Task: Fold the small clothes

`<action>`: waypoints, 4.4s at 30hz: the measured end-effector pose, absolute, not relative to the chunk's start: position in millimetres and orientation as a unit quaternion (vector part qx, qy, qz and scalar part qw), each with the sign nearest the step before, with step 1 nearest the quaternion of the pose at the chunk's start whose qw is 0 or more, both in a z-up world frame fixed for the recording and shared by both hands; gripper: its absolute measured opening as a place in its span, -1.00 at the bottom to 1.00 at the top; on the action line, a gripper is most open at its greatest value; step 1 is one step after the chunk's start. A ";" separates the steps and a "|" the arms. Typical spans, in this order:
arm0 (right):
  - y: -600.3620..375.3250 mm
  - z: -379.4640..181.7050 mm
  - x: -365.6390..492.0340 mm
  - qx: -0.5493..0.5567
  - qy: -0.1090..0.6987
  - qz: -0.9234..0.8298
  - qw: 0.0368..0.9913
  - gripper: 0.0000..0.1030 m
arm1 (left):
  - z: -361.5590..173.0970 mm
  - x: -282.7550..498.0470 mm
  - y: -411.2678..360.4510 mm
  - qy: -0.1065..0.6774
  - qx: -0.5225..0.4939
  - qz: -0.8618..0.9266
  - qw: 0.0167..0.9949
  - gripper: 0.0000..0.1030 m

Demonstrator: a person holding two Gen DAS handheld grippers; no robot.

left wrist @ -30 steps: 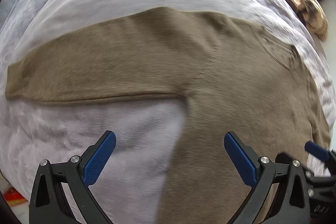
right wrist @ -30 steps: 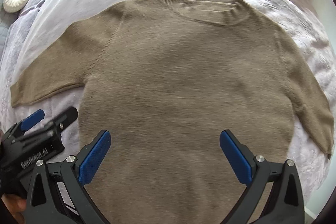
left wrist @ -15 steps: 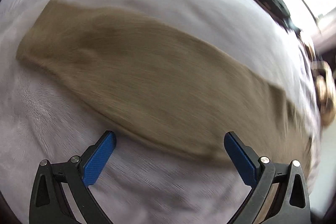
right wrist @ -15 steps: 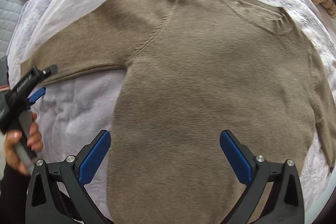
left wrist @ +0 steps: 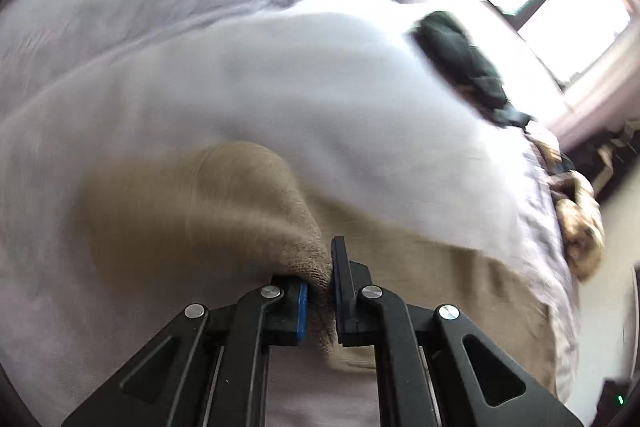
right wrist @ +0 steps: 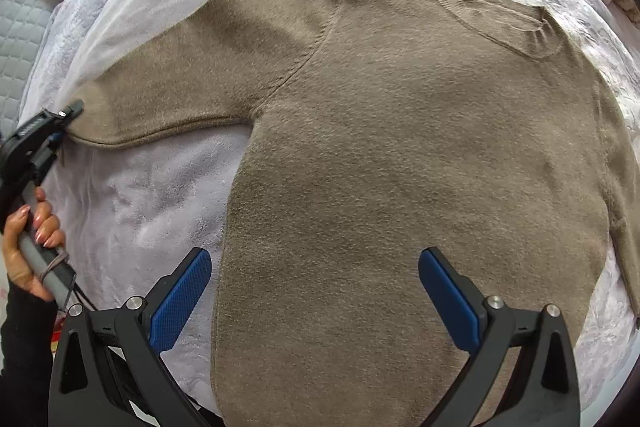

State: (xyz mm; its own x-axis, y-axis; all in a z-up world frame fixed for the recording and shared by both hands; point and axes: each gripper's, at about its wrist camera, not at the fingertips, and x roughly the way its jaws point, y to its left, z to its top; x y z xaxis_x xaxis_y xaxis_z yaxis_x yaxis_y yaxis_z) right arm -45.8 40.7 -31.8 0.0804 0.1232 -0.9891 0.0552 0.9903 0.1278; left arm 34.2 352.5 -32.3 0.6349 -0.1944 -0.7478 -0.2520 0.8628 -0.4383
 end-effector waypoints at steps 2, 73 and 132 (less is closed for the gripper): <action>28.2 -29.4 -45.5 0.074 0.674 0.019 0.734 1.00 | -10.9 35.1 329.6 0.409 -0.254 -0.026 0.876 -0.79; -267.2 -35.0 -31.0 0.433 0.421 -0.032 0.796 -0.84 | -82.3 141.5 118.0 0.577 -0.048 -0.114 0.808 -0.72; -208.8 -52.0 -73.0 0.366 0.552 -0.064 0.746 0.35 | -43.8 31.5 104.1 0.600 0.043 -0.104 0.792 0.98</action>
